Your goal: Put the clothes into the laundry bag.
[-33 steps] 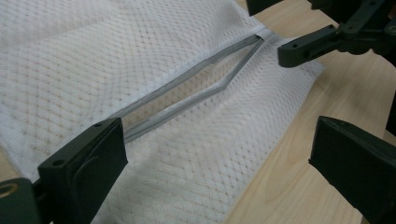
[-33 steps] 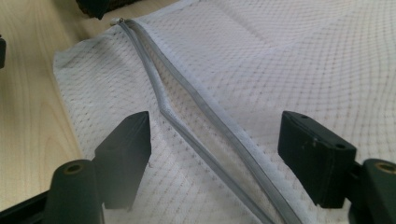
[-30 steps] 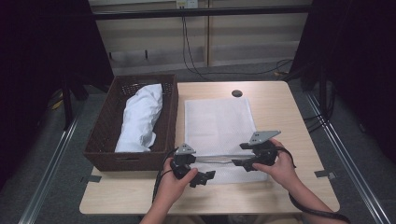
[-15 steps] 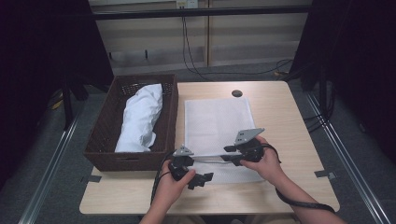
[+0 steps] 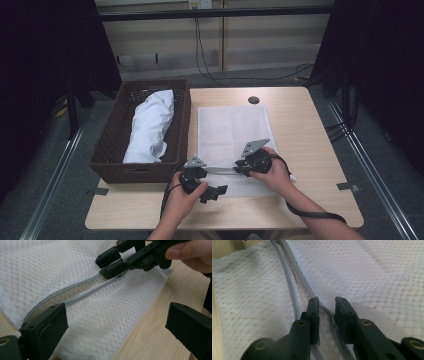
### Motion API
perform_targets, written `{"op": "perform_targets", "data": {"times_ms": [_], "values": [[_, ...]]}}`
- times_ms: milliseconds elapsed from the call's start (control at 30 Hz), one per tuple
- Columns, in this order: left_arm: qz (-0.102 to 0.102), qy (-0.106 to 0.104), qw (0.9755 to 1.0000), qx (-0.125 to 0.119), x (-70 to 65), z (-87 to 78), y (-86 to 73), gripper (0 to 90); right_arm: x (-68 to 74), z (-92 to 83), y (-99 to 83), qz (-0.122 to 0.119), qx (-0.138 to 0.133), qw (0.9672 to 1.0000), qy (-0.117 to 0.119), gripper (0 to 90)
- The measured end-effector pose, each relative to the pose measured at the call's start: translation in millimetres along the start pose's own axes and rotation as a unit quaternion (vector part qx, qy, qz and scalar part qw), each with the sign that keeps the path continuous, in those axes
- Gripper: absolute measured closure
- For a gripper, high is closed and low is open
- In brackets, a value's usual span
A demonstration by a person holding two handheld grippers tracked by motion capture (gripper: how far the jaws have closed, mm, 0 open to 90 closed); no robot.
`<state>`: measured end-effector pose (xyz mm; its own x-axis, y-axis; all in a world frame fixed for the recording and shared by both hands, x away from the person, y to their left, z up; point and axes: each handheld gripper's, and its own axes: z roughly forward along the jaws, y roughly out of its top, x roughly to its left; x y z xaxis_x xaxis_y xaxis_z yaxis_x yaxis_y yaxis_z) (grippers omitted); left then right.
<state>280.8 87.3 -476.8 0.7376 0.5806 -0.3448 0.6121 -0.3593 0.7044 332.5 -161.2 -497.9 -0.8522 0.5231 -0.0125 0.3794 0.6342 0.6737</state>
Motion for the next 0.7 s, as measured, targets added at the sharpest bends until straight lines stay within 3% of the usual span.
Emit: {"op": "perform_targets", "data": {"times_ms": [167, 400, 700], "values": [[-0.002, 0.001, 1.0, 0.003, 0.8, 1.6, -2.2, 3.5, -1.3, -1.0, 0.3, 0.017, 0.0, 0.9998, -0.003, 88.5], [0.001, -0.006, 1.0, 0.001, 0.2, 1.6, -1.1, 3.5, -7.4, -13.1, 5.3, 0.032, -0.012, 0.9994, -0.002, 88.9], [0.006, -0.013, 0.9999, 0.002, -2.2, 5.4, 2.4, 3.5, -7.5, -13.9, 7.9, 0.042, -0.013, 0.999, 0.011, 89.3]]}}
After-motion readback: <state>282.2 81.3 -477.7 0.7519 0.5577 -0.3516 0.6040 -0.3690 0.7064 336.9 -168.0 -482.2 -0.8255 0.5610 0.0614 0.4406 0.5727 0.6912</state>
